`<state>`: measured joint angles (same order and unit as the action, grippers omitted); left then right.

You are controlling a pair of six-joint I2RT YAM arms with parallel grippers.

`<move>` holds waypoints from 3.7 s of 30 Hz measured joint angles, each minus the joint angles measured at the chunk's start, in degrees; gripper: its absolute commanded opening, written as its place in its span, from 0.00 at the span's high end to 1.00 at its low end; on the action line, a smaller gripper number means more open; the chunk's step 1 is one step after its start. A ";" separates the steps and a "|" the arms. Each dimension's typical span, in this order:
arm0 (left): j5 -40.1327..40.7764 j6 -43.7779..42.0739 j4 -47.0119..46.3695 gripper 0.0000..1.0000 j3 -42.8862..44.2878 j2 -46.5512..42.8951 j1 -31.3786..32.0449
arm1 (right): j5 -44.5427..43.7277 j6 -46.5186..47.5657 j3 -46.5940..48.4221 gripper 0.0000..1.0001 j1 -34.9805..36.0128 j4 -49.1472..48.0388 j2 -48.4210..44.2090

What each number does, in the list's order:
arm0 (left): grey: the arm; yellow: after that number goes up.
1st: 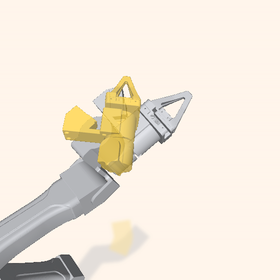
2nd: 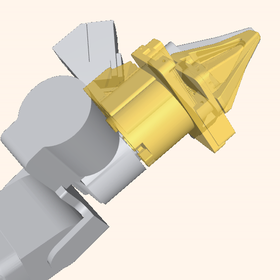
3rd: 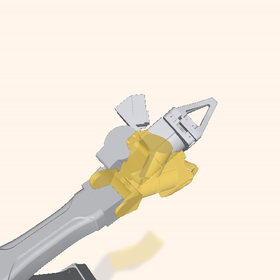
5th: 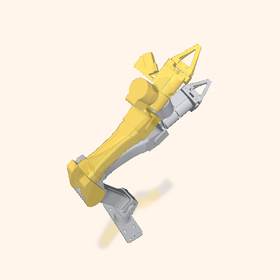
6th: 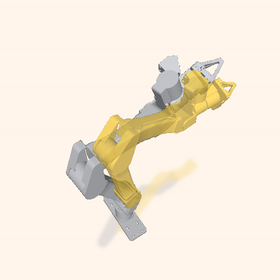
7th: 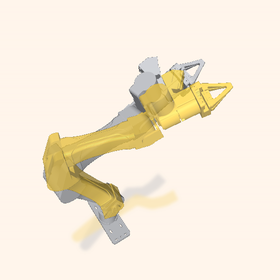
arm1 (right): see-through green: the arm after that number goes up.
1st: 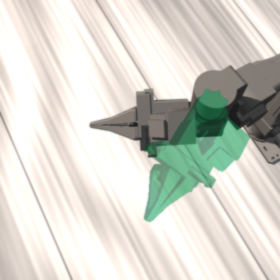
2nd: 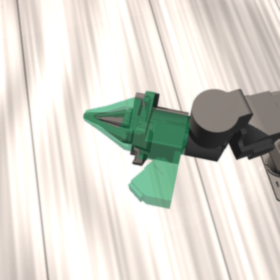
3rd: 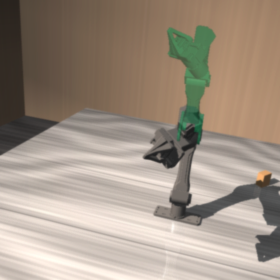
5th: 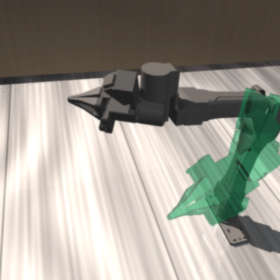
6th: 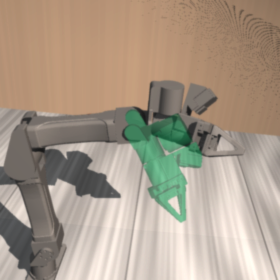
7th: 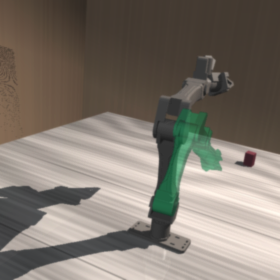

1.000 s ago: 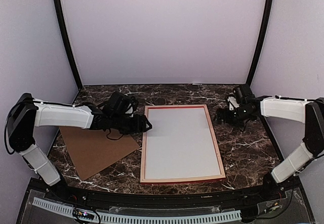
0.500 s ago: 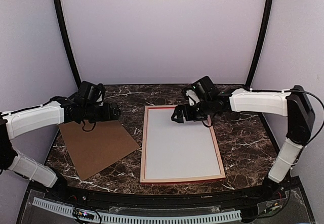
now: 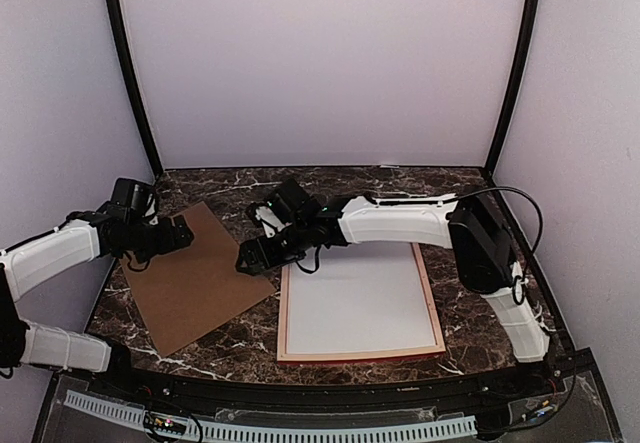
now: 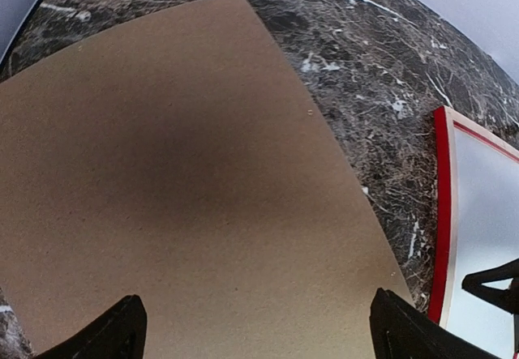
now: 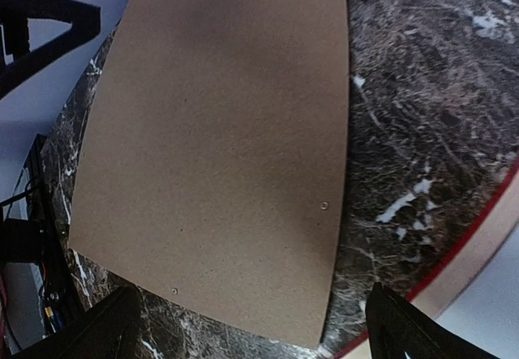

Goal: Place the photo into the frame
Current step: Move the frame body to the center of the board, then adjust the backboard at the center of the board.

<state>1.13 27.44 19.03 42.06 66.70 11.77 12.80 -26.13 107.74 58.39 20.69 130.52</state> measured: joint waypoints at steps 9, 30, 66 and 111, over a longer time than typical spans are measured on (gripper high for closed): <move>-1.77 2.71 0.50 0.01 -5.44 -6.67 -7.48 | 1.99 -2.10 6.38 0.02 1.38 2.89 8.28; -4.92 5.99 1.31 0.01 -9.25 -0.57 -24.04 | -5.77 -2.36 -0.31 0.02 -2.69 2.75 4.61; -12.68 7.50 -12.98 0.06 -13.66 6.32 -25.46 | 4.31 -3.23 -1.75 0.14 0.48 -3.82 5.55; -7.72 4.92 -9.86 0.06 -8.09 11.89 -10.12 | -0.98 -8.83 -6.80 0.06 -1.73 -3.21 1.60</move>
<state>-6.59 32.36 9.17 33.98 78.59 1.65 11.81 -34.96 100.95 56.66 17.47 132.11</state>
